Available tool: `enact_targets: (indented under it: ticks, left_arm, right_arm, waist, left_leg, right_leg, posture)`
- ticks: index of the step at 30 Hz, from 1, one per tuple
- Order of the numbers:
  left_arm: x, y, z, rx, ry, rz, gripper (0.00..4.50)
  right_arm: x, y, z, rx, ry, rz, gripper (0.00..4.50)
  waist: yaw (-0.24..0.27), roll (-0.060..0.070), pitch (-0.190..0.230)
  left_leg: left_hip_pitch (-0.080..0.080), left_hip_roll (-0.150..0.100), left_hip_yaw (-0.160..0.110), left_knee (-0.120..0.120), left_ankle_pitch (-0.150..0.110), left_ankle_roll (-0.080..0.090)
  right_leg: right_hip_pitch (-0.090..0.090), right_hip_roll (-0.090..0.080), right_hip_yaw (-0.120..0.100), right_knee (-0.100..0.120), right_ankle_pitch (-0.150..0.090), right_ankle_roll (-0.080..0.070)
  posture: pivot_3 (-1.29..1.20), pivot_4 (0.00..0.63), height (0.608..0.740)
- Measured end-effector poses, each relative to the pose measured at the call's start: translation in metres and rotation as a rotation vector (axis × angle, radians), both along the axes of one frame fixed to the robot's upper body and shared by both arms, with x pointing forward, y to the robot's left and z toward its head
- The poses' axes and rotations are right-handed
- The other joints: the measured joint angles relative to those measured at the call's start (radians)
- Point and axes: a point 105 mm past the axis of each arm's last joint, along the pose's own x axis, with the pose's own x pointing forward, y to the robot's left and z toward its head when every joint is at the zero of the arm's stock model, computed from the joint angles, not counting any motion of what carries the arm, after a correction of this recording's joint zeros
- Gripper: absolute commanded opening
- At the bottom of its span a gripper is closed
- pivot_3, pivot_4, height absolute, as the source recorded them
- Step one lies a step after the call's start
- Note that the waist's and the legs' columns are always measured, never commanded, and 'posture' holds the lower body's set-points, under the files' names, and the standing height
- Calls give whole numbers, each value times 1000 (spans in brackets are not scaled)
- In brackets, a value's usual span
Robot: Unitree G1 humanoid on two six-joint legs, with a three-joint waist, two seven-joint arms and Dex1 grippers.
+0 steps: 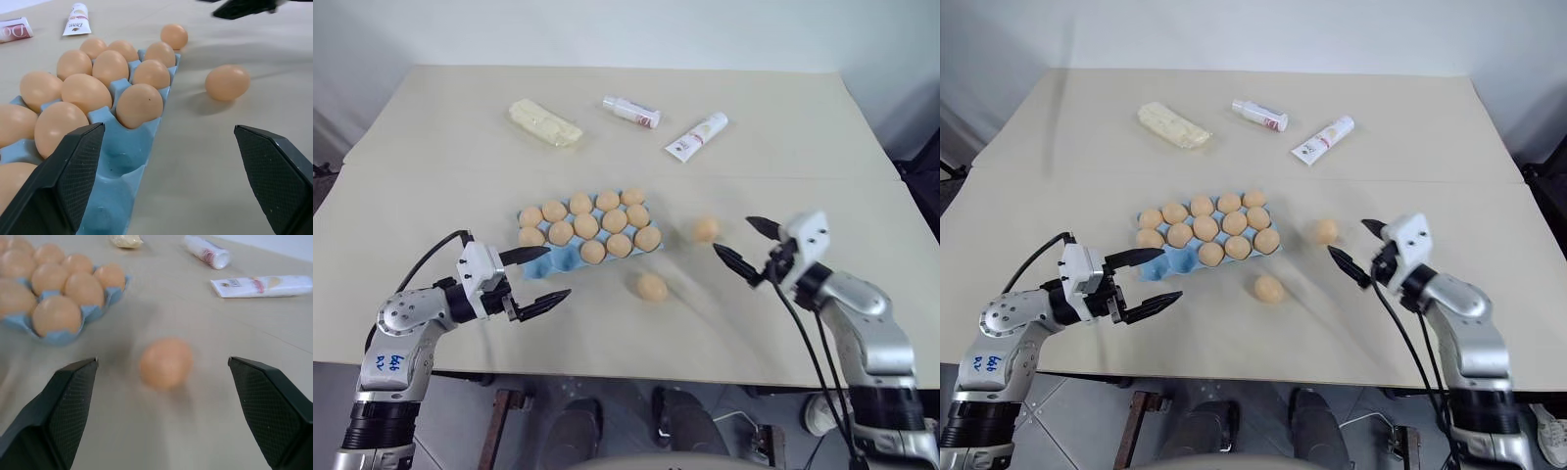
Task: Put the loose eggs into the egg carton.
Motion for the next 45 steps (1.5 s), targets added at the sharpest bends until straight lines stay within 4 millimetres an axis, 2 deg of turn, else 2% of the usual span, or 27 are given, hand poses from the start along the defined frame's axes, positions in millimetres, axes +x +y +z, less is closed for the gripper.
enact_targets:
  ticks: [5, 8, 11, 15, 17, 22, 25, 27, 29, 34, 36, 39, 40, 45]
  left_arm:
    - [-3, 3, -1, -1, -11, 35, 4500]
    - [-7, 7, -3, -2, -9, 68, 4500]
    - [-13, 13, -6, 2, -2, 106, 4500]
    - [-19, 23, -6, 7, -7, 166, 4500]
    - [-20, 26, -6, 7, -9, 185, 4500]
    - [-22, 40, -4, -12, -22, 273, 4500]
    - [-25, 58, -1, -31, -29, 361, 4500]
    - [-29, 71, -5, -37, -17, 415, 4500]
    - [-35, 82, -13, -38, 9, 464, 4500]
    - [-50, 95, -29, -48, 62, 538, 4500]
    - [-53, 98, -30, -48, 64, 557, 4500]
    - [-54, 99, -29, -49, 55, 564, 4500]
    - [-54, 99, -29, -49, 53, 566, 4500]
    - [-54, 99, -26, -49, 43, 567, 4500]
  right_arm:
    - [38, 23, -5, -30, 60, -1, 4463]
    - [58, 26, -16, -58, 101, -65, 4463]
    - [66, 25, -27, -54, 136, -107, 3554]
    - [64, 30, -25, -49, 129, -72, 2184]
    - [62, 35, -19, -39, 112, -39, 1951]
    - [53, 73, 15, 24, 29, 123, 1951]
    - [42, 129, 48, 51, -33, 296, 1951]
    - [31, 171, 62, 57, -47, 411, 1951]
    - [16, 212, 60, 41, -35, 516, 1951]
    - [-1, 271, 26, -73, 44, 620, 1951]
    - [-6, 285, 17, -102, 61, 647, 1951]
    - [-2, 288, 10, -129, 72, 642, 1951]
    - [-1, 288, 10, -128, 65, 645, 2569]
    - [-3, 288, 13, -121, 52, 673, 4244]
  waist:
    - [-1, 0, 0]
    - [-1, 0, 0]
    - [0, 0, 0]
    - [-2, 0, 0]
    - [-2, 0, 0]
    - [-14, 1, 0]
    - [-35, 1, 0]
    - [-40, 1, 0]
    - [-39, 1, 0]
    - [-25, -2, -1]
    - [-23, -2, -1]
    - [-25, -3, -2]
    - [-27, -3, -2]
    - [-32, -3, -2]
  left_leg:
    - [-2, 0, 0, -1, 0, 0]
    - [-4, 0, 0, -2, 0, -1]
    - [-4, 0, 0, -2, 0, 0]
    - [-4, 0, 0, -2, 0, 0]
    - [-4, 0, 0, -2, 0, 0]
    - [-3, 0, 0, -1, 0, -1]
    - [-3, 1, 0, -2, 1, -2]
    - [-2, 2, 0, -3, 1, -2]
    - [-3, 2, 0, -5, 1, -3]
    - [-9, 0, 0, -4, 1, -4]
    - [-9, -1, 0, -4, 1, -3]
    - [-8, -1, 0, -4, 1, -3]
    - [-8, -1, 0, -4, 1, -3]
    - [-8, 0, 0, -5, 2, -4]
  right_leg:
    - [-2, 0, -1, -1, 0, 0]
    - [-3, 0, -1, -1, 0, 0]
    - [-3, 0, -1, -3, 0, 0]
    - [-3, 0, -1, -2, 0, 0]
    - [-3, 0, -1, -1, 0, 0]
    - [-4, 0, 0, 1, 0, 0]
    - [-5, 1, 0, 3, 0, -1]
    - [-6, 2, 0, 4, -1, -2]
    - [-8, 2, 0, 4, -1, -2]
    - [-12, -1, 0, 3, -1, -2]
    - [-12, -1, -1, 3, -1, -2]
    - [-12, -1, -1, 3, -1, -2]
    - [-12, -1, -1, 4, -1, -2]
    - [-13, 0, 0, 5, -1, -3]
  posture:
    - [0, 150, 740]
    - [0, 150, 740]
    - [0, 150, 740]
    - [0, 150, 740]
    - [0, 150, 740]
    - [0, 150, 740]
    - [0, 150, 740]
    - [0, 150, 740]
    - [0, 150, 740]
    - [0, 150, 740]
    - [0, 150, 740]
    - [0, 150, 740]
    - [0, 150, 740]
    - [0, 150, 740]
